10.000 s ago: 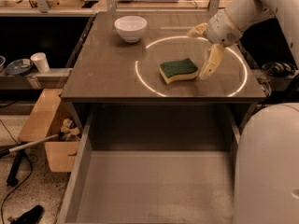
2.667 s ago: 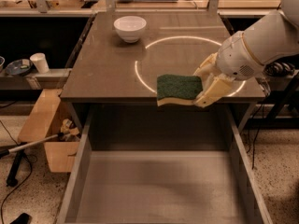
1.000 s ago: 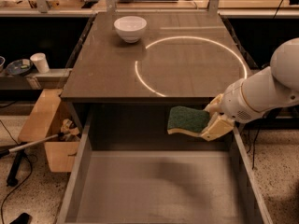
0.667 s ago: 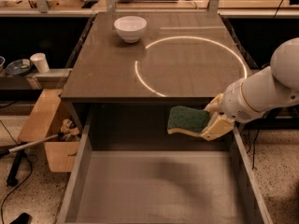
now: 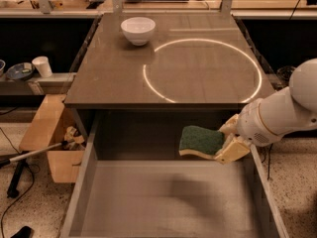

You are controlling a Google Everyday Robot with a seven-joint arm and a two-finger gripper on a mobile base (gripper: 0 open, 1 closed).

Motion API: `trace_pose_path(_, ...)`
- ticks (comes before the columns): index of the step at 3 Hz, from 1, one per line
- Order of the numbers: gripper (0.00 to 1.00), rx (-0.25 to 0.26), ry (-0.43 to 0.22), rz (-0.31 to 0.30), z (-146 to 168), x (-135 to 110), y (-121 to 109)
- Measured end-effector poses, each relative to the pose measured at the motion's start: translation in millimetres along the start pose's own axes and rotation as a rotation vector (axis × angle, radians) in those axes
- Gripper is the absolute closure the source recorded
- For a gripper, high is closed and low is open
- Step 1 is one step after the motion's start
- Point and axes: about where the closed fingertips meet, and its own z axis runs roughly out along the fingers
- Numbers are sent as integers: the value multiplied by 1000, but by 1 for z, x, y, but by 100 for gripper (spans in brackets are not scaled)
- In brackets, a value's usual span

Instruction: Place sponge into top drawer

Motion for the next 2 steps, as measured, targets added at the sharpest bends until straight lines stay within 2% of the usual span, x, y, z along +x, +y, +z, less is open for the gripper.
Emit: trace_pose_path(2, 100, -43, 20, 71, 32, 30, 26)
